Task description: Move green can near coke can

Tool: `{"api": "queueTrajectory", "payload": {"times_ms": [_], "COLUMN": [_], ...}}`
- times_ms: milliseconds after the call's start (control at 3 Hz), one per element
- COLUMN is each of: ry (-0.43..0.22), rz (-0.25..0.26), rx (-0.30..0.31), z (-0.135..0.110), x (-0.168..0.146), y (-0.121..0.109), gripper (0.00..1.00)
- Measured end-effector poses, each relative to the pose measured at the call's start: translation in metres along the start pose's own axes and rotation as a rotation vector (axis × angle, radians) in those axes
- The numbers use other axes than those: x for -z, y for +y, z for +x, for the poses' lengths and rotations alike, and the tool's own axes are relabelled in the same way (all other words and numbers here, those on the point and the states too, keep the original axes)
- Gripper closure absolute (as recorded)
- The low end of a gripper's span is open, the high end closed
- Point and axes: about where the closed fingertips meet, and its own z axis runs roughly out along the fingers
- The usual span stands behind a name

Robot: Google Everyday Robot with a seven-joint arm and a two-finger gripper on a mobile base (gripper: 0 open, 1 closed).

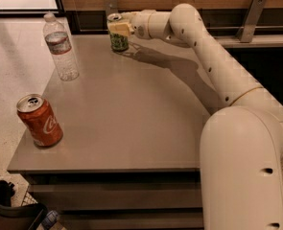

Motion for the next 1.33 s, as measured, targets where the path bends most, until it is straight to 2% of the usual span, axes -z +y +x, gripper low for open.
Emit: {"api": "queueTrajectory", "payload": {"times_ms": [333, 1000, 1333], "ry": [0.000, 0.007, 0.011], "rz": [-0.004, -0.001, 0.015], "rx": [-0.001, 0.000, 0.003], "z": [0.001, -0.007, -0.022], "x": [-0.003, 0.009, 0.036], "y": [0.002, 0.003, 0.006], "gripper": [1.00, 1.00, 1.00]}}
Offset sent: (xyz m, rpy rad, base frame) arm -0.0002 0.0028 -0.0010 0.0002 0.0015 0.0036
